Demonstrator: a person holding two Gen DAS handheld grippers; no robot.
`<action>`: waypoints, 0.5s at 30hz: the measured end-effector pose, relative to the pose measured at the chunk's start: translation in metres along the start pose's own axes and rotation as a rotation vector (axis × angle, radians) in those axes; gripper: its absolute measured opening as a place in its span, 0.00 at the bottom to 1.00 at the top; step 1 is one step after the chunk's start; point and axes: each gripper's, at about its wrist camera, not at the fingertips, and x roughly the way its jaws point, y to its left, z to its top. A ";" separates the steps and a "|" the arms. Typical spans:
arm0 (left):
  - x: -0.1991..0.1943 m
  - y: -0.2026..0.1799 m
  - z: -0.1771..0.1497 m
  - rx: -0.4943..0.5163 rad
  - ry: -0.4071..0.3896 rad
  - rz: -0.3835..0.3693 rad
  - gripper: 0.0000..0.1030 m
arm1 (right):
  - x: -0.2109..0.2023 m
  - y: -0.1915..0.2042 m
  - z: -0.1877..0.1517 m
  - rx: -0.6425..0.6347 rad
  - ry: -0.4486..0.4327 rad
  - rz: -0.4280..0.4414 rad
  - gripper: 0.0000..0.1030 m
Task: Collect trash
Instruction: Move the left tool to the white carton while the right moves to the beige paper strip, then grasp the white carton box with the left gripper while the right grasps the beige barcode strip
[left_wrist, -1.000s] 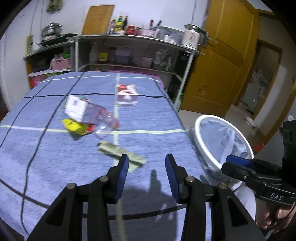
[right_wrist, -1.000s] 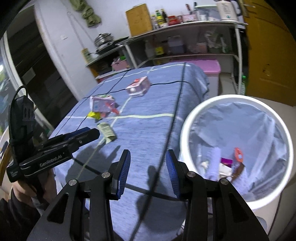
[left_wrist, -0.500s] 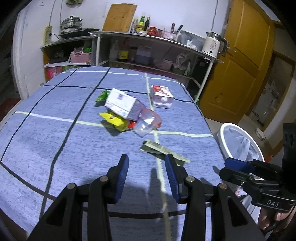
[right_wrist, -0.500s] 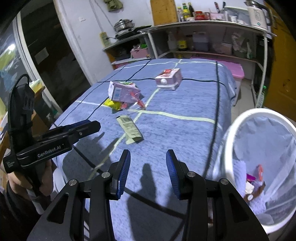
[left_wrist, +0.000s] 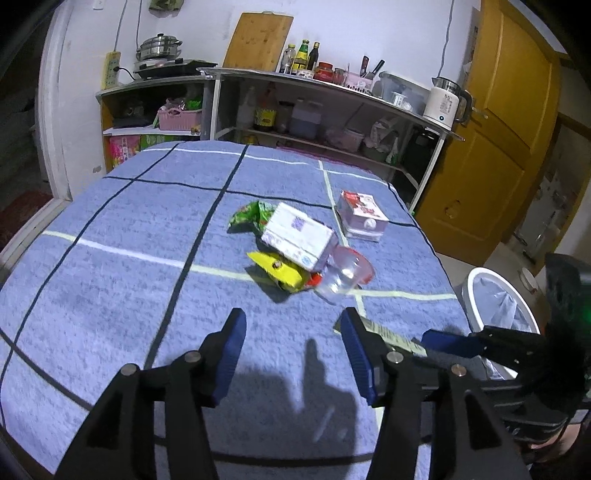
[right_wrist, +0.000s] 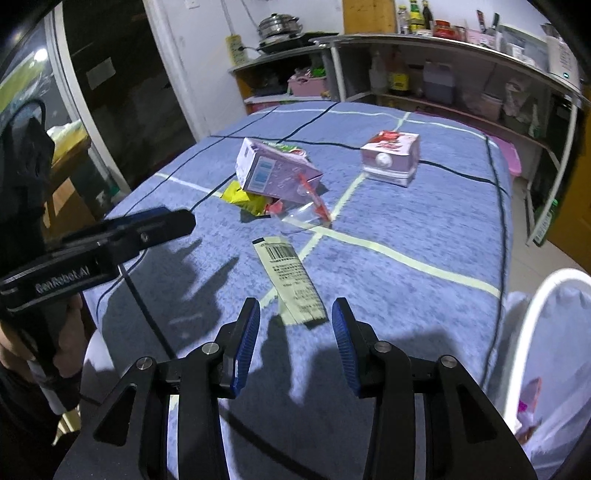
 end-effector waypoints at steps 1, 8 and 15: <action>0.001 0.001 0.002 0.003 -0.002 -0.002 0.57 | 0.003 0.001 0.001 -0.007 0.005 -0.001 0.41; 0.015 0.006 0.020 0.035 -0.010 -0.023 0.63 | 0.020 0.004 0.008 -0.041 0.043 -0.012 0.41; 0.031 0.008 0.035 0.073 -0.011 -0.058 0.69 | 0.024 0.002 0.008 -0.039 0.050 0.002 0.27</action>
